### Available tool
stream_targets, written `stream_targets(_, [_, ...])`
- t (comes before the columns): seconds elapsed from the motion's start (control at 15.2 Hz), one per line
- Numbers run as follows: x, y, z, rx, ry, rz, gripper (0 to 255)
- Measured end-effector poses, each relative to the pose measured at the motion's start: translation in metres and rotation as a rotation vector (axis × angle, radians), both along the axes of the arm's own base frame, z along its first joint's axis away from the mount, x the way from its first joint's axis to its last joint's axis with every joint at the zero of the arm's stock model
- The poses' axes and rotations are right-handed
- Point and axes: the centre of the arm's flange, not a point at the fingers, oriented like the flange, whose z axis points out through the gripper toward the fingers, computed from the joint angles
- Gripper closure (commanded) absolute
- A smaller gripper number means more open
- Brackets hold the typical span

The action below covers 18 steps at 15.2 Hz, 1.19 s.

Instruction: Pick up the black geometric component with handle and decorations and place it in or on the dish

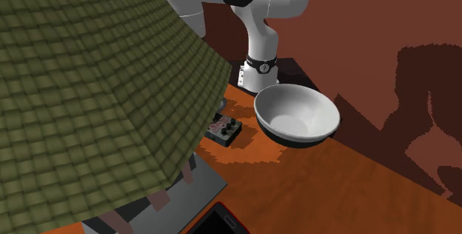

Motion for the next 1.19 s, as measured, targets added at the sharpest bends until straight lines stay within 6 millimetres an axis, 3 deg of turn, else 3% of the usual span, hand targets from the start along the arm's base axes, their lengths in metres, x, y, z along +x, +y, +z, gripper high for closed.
stream_targets(0.73, [-0.001, 0.0, 0.002, -0.011, -0.003, -0.001, 255])
stream_targets(1.19, [-0.002, 0.002, 0.03, -0.011, 0.003, 0.001, 255])
